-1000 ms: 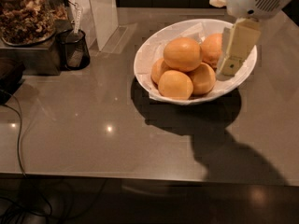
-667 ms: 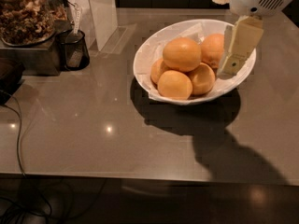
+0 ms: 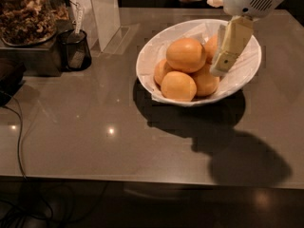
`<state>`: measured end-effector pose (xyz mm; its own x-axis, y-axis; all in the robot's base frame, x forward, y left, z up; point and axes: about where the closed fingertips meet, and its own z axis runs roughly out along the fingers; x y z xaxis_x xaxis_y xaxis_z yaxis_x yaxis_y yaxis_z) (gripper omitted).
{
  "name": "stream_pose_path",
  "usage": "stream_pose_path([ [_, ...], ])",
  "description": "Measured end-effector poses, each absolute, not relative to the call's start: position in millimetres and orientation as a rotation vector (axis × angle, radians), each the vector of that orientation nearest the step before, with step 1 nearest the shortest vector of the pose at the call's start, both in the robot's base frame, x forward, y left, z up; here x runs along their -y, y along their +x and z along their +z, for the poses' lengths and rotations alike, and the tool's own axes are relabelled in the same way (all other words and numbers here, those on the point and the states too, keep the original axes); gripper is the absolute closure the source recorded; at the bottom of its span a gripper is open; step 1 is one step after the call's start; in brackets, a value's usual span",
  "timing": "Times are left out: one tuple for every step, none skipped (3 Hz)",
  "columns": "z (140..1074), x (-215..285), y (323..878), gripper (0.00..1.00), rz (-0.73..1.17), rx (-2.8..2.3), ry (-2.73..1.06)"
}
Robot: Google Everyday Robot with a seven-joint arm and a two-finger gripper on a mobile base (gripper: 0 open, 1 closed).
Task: Pick orange from white bowl
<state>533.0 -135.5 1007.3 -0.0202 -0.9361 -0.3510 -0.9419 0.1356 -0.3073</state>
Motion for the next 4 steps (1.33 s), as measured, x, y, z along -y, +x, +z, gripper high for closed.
stream_pose_path([
  [992.7, 123.8, 556.6, 0.0, 0.09, -1.945, -1.827],
  [991.4, 123.3, 559.0, 0.19, 0.093, -1.944, -1.826],
  [991.3, 123.2, 559.1, 0.25, 0.094, -1.944, -1.826],
  [983.1, 116.5, 567.3, 0.12, 0.14, -1.943, -1.847],
])
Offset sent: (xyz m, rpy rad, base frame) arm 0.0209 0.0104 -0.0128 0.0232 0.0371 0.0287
